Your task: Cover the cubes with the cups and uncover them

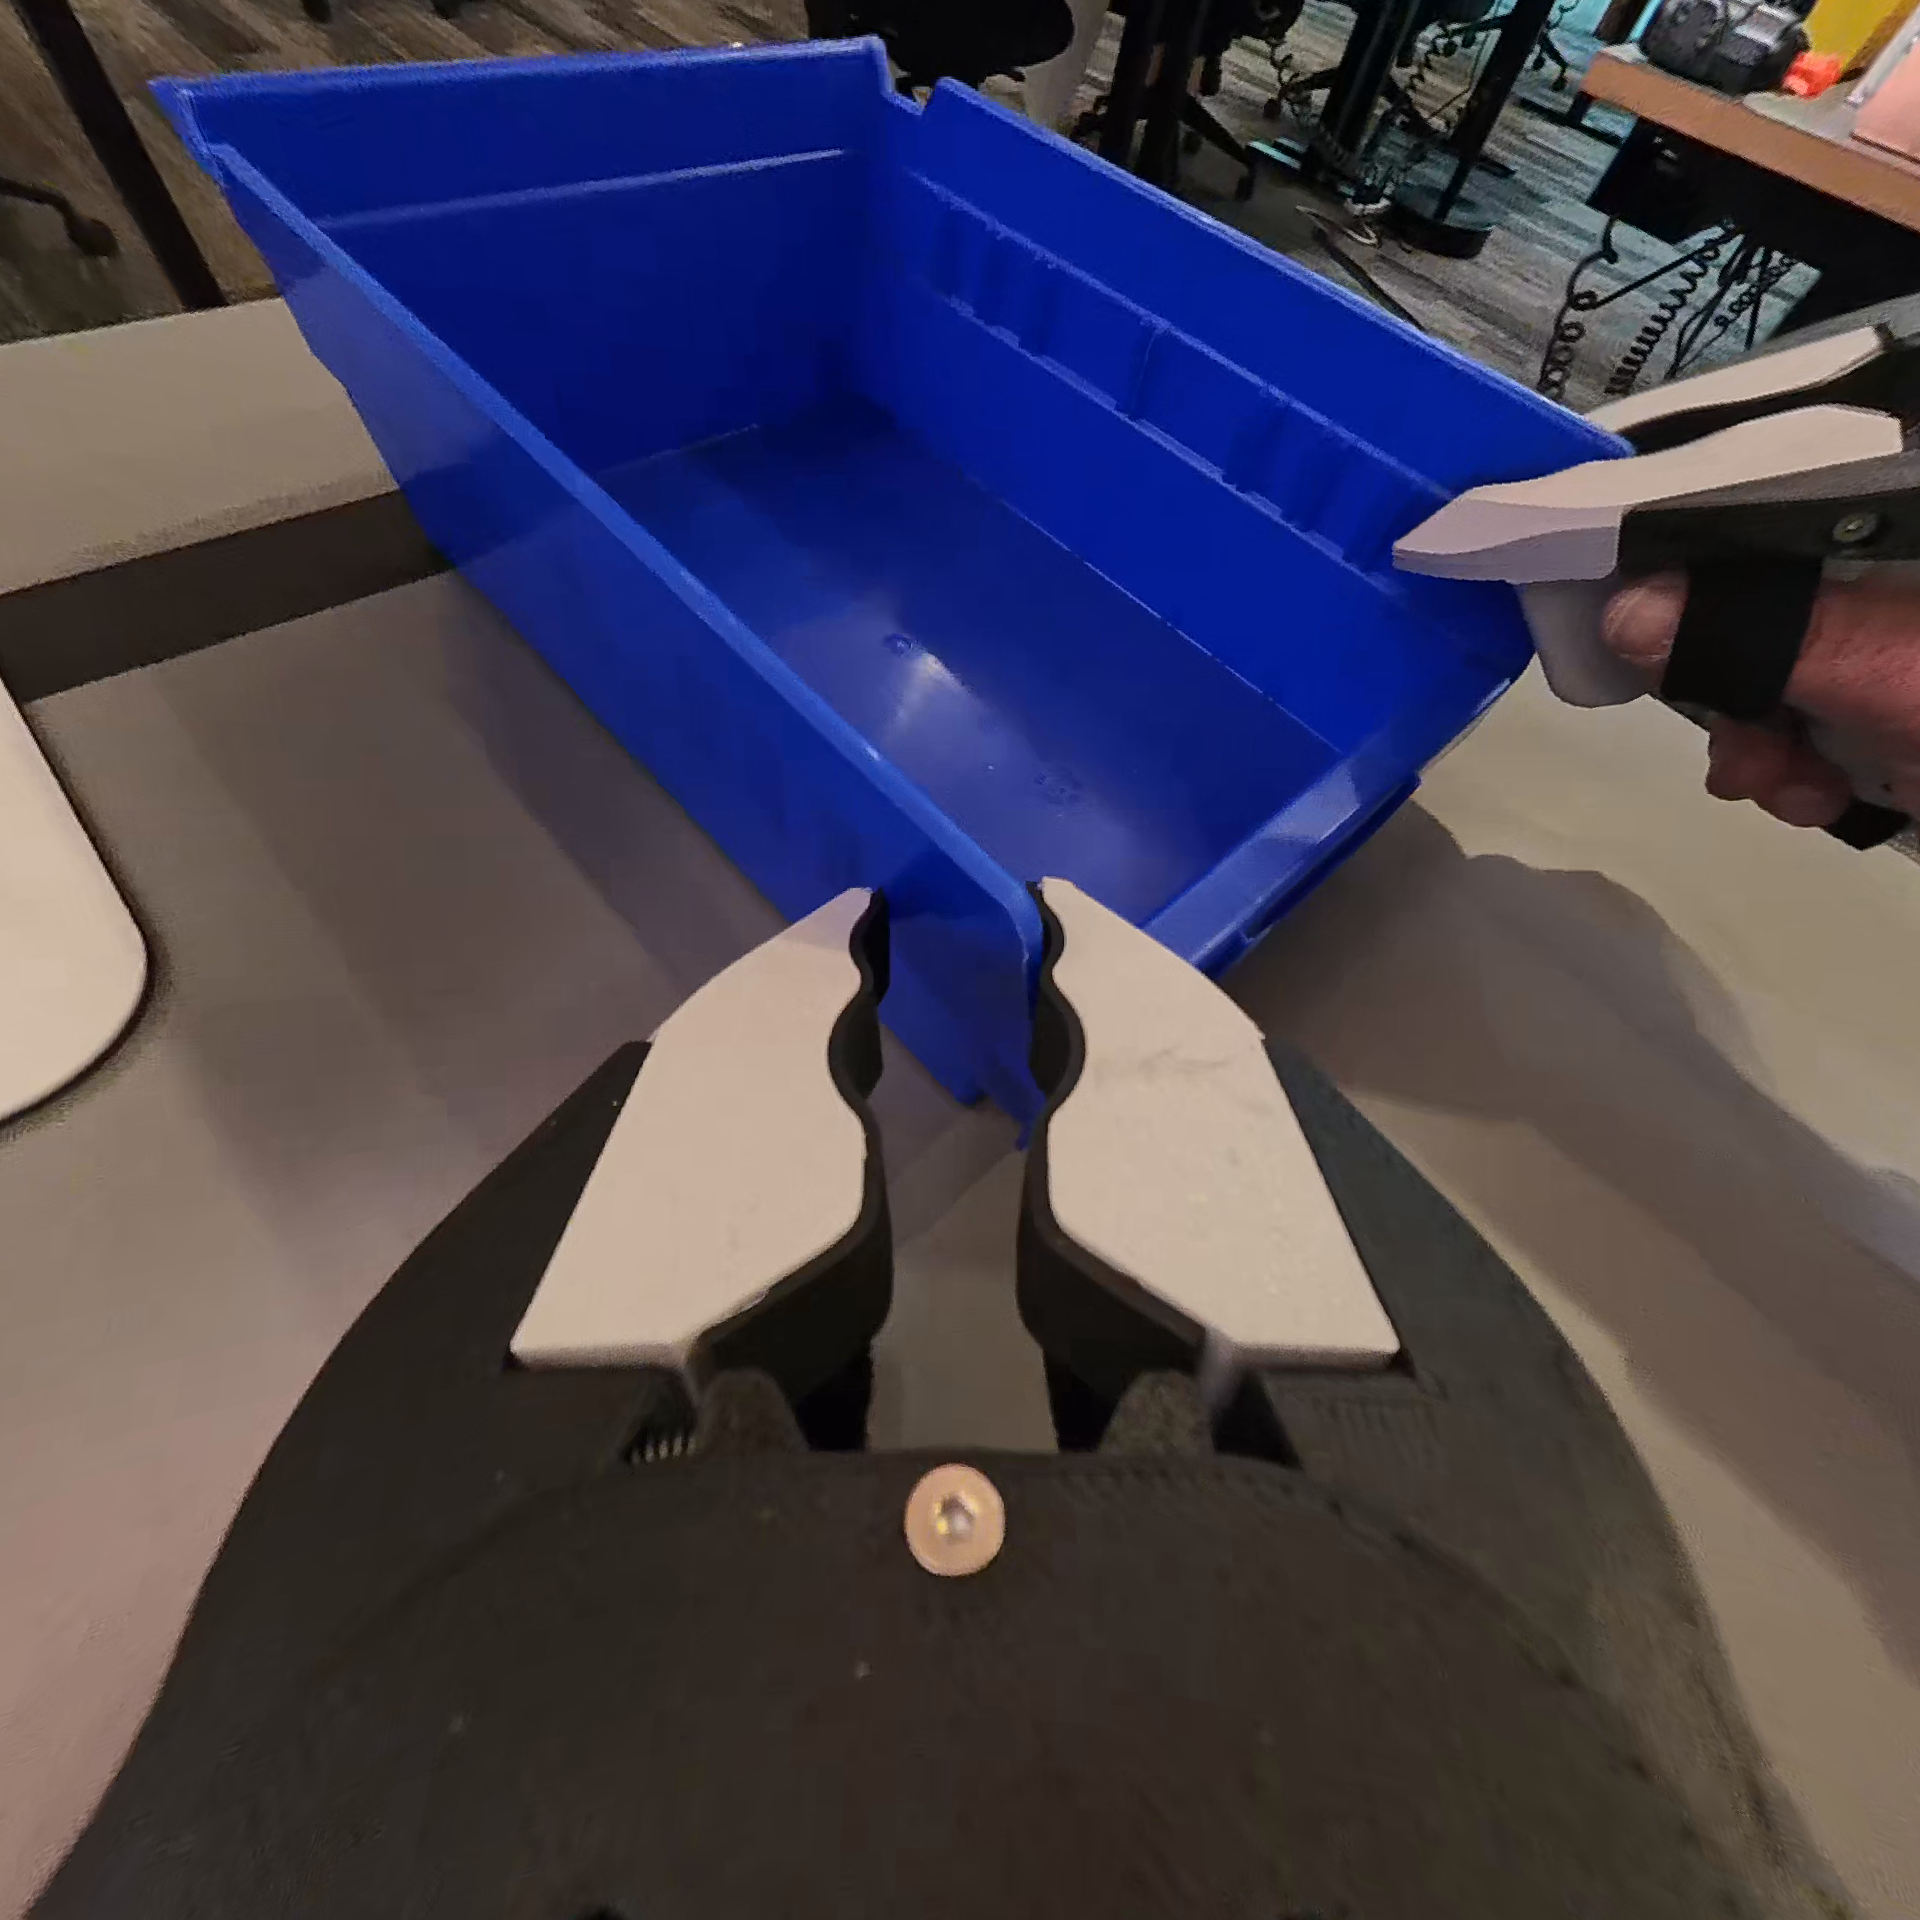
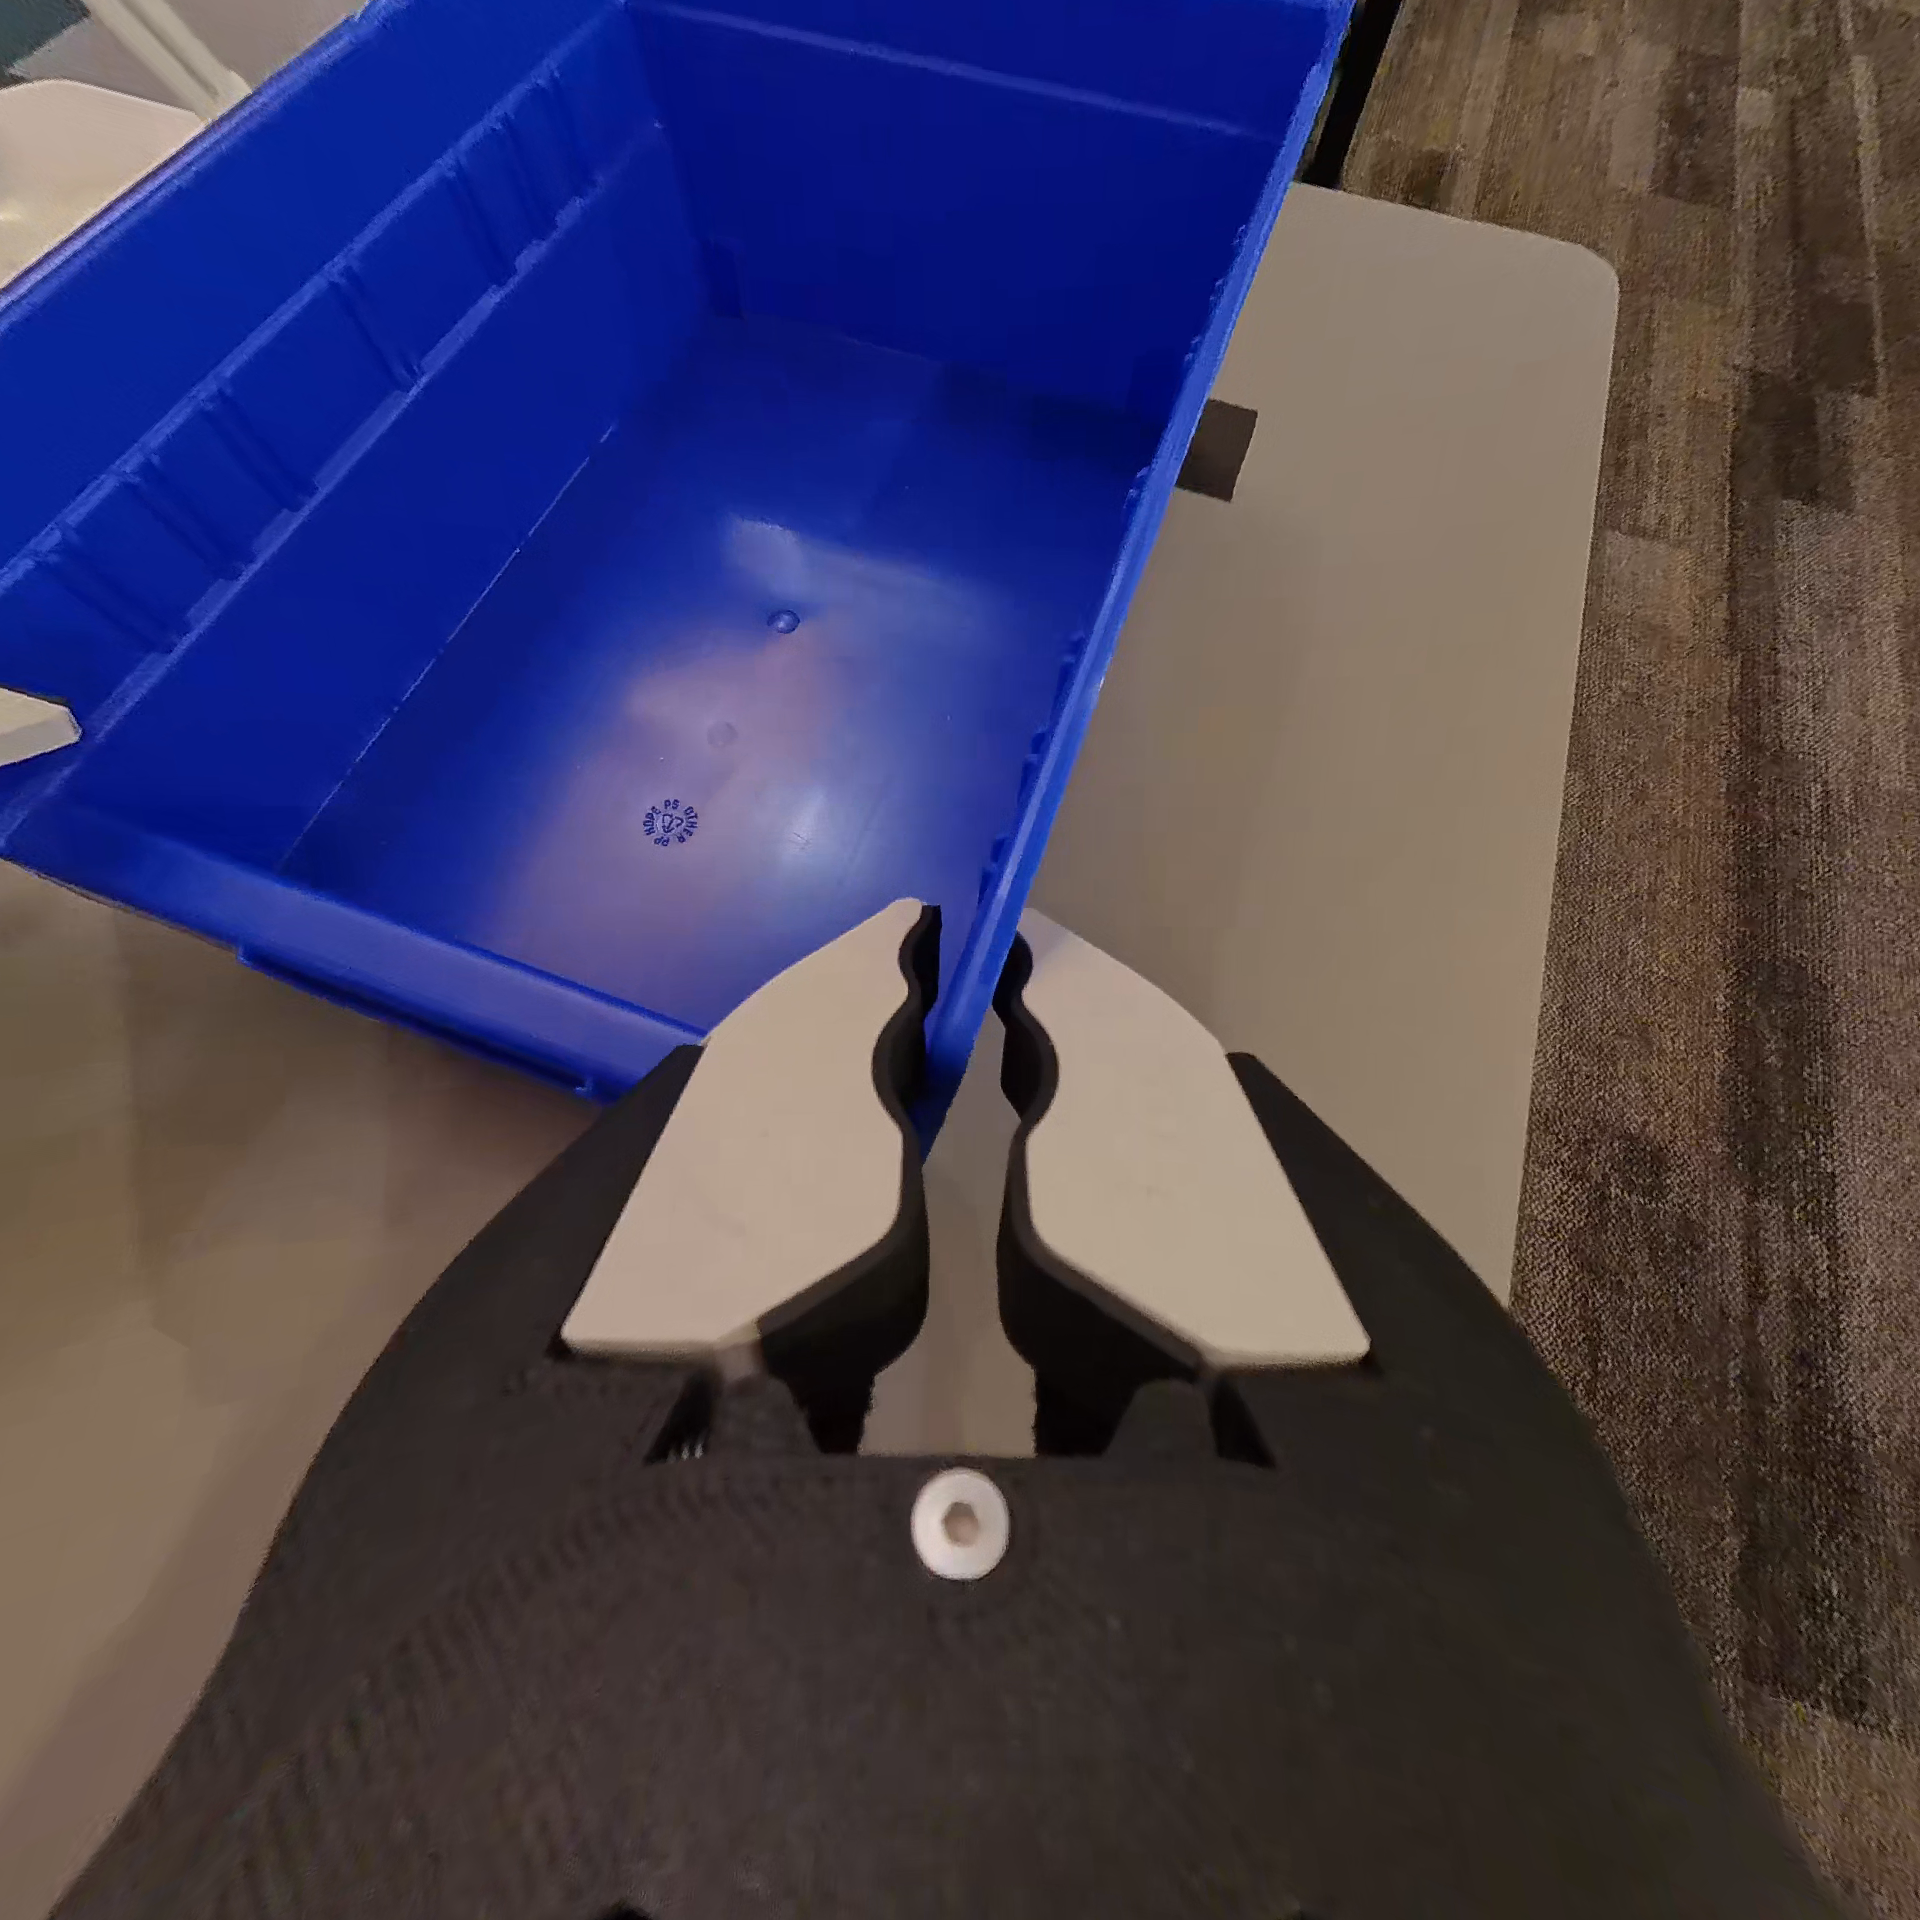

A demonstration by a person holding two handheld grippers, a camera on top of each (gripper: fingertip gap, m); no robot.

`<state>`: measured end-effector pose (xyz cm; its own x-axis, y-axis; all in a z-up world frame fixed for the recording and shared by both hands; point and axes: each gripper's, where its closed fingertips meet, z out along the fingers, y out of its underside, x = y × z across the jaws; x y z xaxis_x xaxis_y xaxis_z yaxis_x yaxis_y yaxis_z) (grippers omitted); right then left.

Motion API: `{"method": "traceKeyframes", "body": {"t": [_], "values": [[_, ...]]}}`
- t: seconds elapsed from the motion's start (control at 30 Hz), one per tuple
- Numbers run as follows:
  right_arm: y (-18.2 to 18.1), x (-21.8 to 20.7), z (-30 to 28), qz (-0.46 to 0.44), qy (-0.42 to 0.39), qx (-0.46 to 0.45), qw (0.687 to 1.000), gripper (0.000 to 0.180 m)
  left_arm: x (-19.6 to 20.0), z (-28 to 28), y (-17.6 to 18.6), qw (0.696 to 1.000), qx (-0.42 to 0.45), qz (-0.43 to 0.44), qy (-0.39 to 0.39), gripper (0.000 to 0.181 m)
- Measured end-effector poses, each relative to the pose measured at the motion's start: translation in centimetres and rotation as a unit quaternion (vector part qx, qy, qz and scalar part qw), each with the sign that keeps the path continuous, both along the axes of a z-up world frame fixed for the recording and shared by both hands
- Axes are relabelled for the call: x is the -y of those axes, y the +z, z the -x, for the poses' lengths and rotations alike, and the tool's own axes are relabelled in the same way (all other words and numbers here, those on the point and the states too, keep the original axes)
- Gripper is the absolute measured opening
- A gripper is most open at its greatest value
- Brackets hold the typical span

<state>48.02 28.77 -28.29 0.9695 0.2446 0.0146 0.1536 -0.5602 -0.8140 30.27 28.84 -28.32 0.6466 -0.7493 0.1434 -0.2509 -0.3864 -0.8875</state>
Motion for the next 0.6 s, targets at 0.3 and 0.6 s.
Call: {"method": "traceKeyframes", "body": {"t": [0.3, 0.6], "values": [[0.0, -2.6, -0.3, -0.003, 0.0, 0.002, 1.0, 0.009, -3.0, -0.4, 0.0, 1.0, 0.004, 0.012, 0.011, 0.024], [2.3, -0.9, -2.1, -0.048, -0.059, -0.018, 0.997, 0.071, -2.8, 1.4, 0.8, 1.0, 0.025, -0.016, 0.004, 0.057]]}}
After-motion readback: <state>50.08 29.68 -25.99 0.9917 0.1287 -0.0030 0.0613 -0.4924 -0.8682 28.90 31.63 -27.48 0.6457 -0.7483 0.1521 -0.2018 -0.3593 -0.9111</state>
